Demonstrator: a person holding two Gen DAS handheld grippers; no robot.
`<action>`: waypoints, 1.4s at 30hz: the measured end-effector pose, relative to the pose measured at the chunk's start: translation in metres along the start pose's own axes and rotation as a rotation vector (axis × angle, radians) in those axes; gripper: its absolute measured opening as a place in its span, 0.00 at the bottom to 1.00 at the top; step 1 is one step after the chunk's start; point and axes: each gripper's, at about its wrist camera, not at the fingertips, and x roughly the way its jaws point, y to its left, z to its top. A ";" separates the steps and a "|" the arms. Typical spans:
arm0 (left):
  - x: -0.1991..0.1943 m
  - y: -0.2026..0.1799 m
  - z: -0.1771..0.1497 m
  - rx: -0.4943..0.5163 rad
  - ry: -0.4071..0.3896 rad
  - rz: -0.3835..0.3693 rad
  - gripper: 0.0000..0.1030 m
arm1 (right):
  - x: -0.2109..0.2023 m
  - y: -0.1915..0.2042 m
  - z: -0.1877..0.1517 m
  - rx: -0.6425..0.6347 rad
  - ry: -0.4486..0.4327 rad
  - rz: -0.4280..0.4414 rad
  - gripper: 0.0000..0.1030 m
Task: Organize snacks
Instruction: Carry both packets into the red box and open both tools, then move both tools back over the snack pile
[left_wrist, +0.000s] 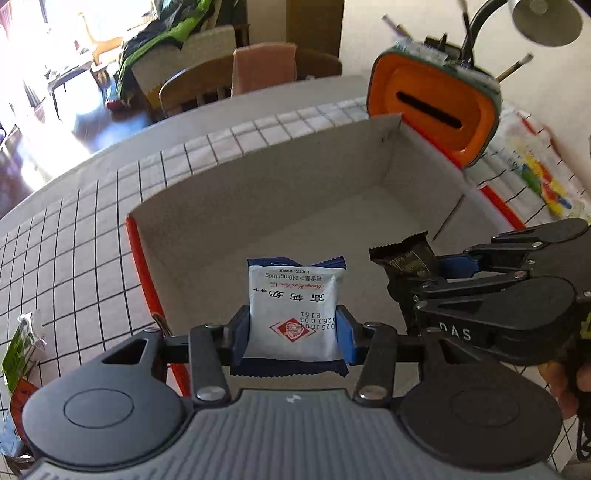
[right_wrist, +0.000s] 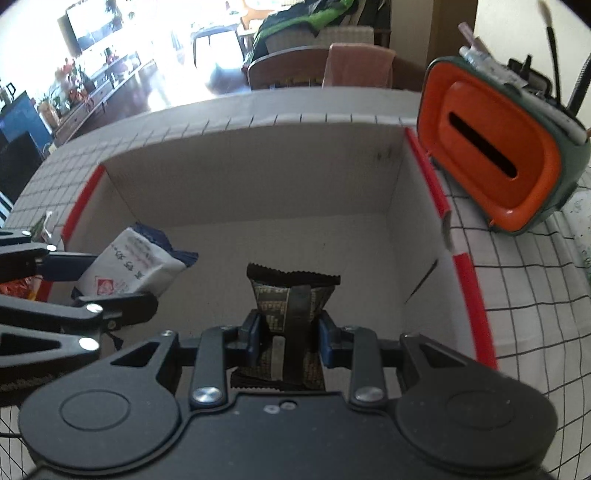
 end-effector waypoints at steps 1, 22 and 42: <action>0.003 0.000 0.001 -0.003 0.013 0.002 0.45 | 0.001 0.001 -0.001 -0.004 0.012 0.001 0.29; -0.026 0.020 -0.018 -0.080 -0.053 -0.024 0.58 | -0.017 -0.012 -0.006 0.036 -0.019 0.023 0.32; -0.125 0.049 -0.069 -0.115 -0.290 0.034 0.64 | -0.116 0.055 -0.015 -0.108 -0.373 0.115 0.89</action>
